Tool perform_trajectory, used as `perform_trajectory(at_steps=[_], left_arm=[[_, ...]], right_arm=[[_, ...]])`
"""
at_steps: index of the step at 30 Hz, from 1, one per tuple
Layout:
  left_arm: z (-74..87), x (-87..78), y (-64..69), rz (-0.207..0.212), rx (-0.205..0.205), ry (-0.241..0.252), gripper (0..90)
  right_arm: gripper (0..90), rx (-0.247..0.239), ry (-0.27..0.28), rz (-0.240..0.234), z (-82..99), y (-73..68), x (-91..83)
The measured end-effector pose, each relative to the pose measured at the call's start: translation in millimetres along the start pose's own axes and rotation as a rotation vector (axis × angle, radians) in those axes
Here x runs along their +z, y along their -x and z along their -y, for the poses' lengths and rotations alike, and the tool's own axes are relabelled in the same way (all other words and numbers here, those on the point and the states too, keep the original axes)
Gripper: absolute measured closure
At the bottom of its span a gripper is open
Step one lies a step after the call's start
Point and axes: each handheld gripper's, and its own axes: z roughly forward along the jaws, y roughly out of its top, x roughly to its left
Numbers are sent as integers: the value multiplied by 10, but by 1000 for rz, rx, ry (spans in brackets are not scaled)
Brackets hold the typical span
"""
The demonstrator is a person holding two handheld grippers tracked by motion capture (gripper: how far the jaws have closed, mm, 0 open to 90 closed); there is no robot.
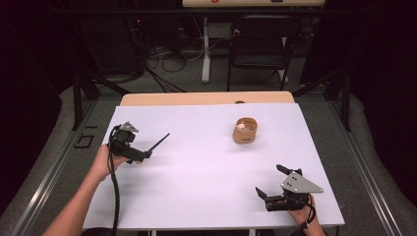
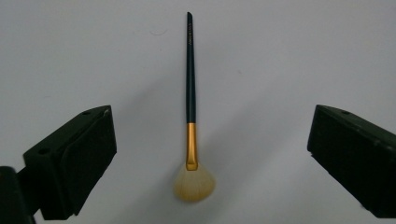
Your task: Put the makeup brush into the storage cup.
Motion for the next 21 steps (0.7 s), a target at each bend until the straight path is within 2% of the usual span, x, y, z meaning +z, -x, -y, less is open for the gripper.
perform_trajectory(at_steps=[3,5,8,14,18,21], left_arm=[[-37,22,-36,-2,-10,-26,104],[-65,29,-49,-11,-6,-37,155],[-88,48,-55,-4,-1,-57,222],[-152,136,-101,-2,-16,-122,375],[-179,173,-125,5,-13,-146,443],[-192,224,-131,-4,-12,-182,475]], right_arm=[[0,0,-2,2,0,3,1],[0,-1,-3,2,1,3,0],[0,0,-3,2,1,1,-1],[0,-6,-13,4,1,-1,3],[0,-6,-14,5,1,-2,3],[0,-6,-12,6,1,-3,3]])
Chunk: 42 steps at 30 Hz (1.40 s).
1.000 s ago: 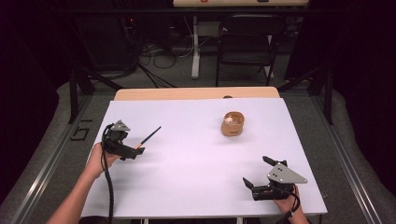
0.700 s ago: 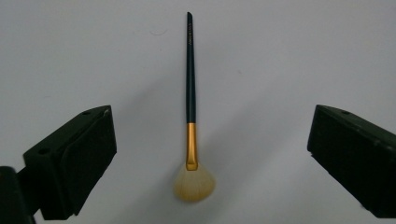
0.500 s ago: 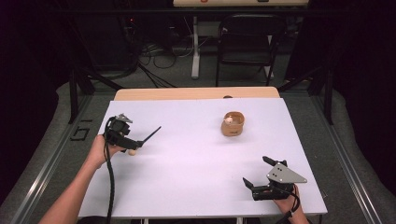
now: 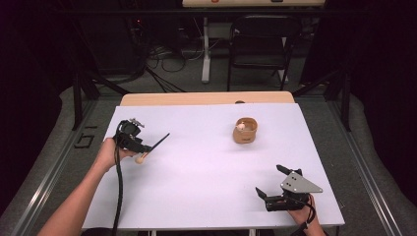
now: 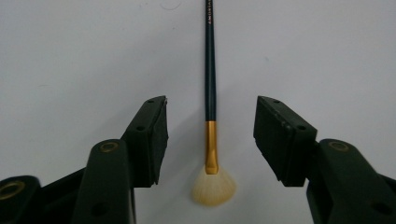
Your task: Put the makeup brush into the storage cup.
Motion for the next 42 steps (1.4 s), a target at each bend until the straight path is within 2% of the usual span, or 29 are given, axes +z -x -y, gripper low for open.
perform_trajectory(at_steps=[11,17,21,23,24,29,30,33,37,42], left_arm=[[-24,145,-31,13,-25,-78,664],[-36,206,-45,26,-18,-105,710],[-53,266,-45,25,-18,-148,734],[-59,269,-45,27,-20,-153,741],[-71,272,-48,23,-7,-164,745],[-87,280,-24,8,2,-175,793],[-96,280,-12,1,18,-179,821],[-92,280,-14,7,22,-176,836],[-67,271,-39,26,12,-154,838],[-57,218,-38,28,18,-124,838]], right_arm=[[0,0,-2,0,1,-3,6],[0,-1,-5,0,1,-5,9],[0,-2,-9,-1,2,-6,11],[0,-3,-10,-1,2,-6,13],[0,-3,-9,-1,2,-7,15],[0,-6,-12,-2,1,-15,22],[0,-9,-18,-3,0,-17,22],[0,-10,-18,-1,0,-17,20],[0,-5,-16,1,3,-8,18],[0,0,-18,1,8,-3,23]])
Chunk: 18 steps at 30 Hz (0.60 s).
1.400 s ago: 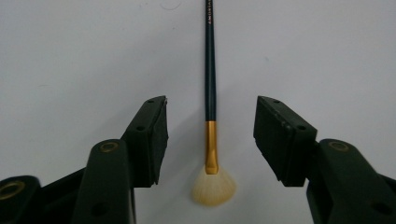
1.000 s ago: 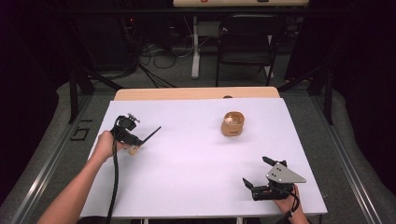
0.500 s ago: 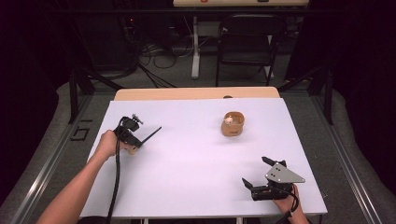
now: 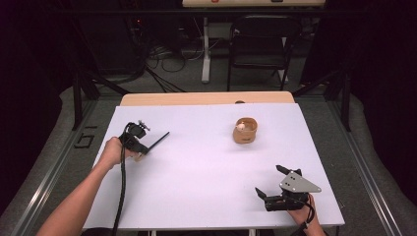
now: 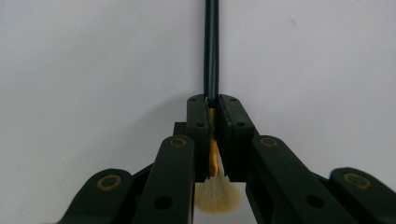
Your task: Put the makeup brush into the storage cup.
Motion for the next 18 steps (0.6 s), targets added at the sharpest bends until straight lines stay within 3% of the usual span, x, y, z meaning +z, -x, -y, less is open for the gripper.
perform_trajectory(at_steps=[8,18], left_arm=[[1,-131,93,5,50,21,838],[-30,-294,315,22,120,52,838]], right_arm=[[0,13,-11,-9,3,5,9],[0,31,-25,-37,5,33,22]])
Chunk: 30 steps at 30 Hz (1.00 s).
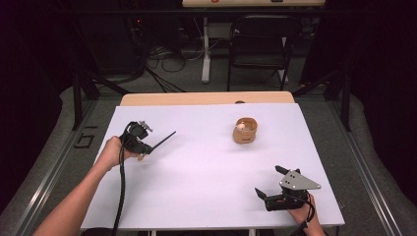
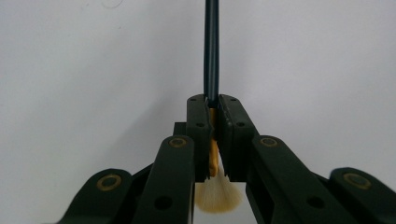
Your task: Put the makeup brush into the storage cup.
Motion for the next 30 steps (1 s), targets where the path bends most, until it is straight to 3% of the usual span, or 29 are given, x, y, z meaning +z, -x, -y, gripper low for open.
perform_trajectory(at_steps=[7,14,17,23,30], left_arm=[[-66,-57,195,13,63,11,838],[-131,-72,368,34,125,7,838],[-152,-68,413,45,147,8,837],[-198,-56,519,74,191,3,837],[-244,-45,646,89,233,-1,837]], right_arm=[[0,60,-6,-3,11,45,0],[0,75,-11,-14,17,75,24],[0,86,-44,-35,12,76,51],[0,52,-70,-64,-15,45,90],[0,49,-50,-94,-83,60,134]])
